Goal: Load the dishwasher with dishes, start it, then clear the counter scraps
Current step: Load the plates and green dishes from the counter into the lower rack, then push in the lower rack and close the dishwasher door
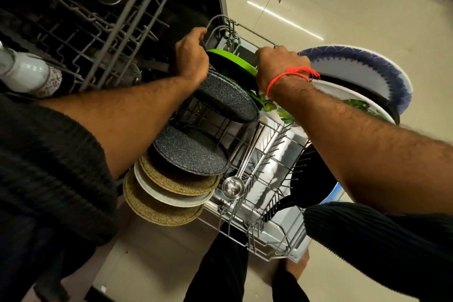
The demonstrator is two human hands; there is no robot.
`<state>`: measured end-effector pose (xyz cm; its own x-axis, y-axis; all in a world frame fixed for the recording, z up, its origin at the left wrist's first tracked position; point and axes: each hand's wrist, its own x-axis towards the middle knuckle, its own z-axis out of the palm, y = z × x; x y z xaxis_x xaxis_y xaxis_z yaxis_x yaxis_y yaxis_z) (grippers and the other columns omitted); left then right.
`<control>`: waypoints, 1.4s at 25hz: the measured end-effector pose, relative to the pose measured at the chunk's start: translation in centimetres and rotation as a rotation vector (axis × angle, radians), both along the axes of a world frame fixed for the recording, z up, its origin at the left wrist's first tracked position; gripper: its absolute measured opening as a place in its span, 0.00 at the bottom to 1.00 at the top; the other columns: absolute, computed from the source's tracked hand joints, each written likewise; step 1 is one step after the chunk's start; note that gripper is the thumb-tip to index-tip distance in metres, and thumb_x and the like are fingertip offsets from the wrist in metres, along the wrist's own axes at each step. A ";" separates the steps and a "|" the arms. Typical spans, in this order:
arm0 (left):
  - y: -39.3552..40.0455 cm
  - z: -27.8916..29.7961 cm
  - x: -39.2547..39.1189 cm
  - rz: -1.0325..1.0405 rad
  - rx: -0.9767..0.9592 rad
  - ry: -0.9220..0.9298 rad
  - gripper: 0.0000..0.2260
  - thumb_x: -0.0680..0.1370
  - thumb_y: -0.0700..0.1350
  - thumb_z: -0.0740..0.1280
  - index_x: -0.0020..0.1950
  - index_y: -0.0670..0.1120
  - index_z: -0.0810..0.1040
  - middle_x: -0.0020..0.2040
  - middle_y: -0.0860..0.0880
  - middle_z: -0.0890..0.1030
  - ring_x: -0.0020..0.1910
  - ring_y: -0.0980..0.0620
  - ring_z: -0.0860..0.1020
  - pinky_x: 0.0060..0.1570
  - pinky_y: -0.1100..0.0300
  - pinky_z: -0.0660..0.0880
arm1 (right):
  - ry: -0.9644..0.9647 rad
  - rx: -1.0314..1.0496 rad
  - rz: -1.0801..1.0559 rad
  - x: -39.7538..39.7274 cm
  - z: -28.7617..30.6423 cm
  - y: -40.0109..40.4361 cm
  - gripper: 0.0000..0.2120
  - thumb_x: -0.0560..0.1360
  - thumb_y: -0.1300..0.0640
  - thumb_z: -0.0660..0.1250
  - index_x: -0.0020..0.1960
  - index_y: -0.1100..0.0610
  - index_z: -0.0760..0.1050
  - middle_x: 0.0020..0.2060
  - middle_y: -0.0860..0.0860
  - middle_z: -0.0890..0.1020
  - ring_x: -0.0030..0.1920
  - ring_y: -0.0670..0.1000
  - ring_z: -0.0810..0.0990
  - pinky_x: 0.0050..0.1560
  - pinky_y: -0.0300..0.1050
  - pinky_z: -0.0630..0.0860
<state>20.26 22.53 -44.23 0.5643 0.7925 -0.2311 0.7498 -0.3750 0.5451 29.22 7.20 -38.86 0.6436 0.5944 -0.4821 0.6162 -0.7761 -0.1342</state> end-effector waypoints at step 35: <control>-54.0 4.9 -23.6 0.535 0.046 0.061 0.25 0.78 0.53 0.65 0.73 0.56 0.63 0.79 0.46 0.56 0.75 0.43 0.58 0.69 0.39 0.60 | 0.400 0.636 0.326 -8.8 -1.4 -41.1 0.37 0.74 0.62 0.69 0.78 0.59 0.56 0.78 0.59 0.56 0.79 0.54 0.53 0.75 0.31 0.49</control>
<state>-3.38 -31.46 -39.32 0.0656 0.9757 -0.2089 0.8726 0.0454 0.4863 20.45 -33.87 -40.21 0.2426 0.9591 -0.1461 0.6099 -0.2679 -0.7458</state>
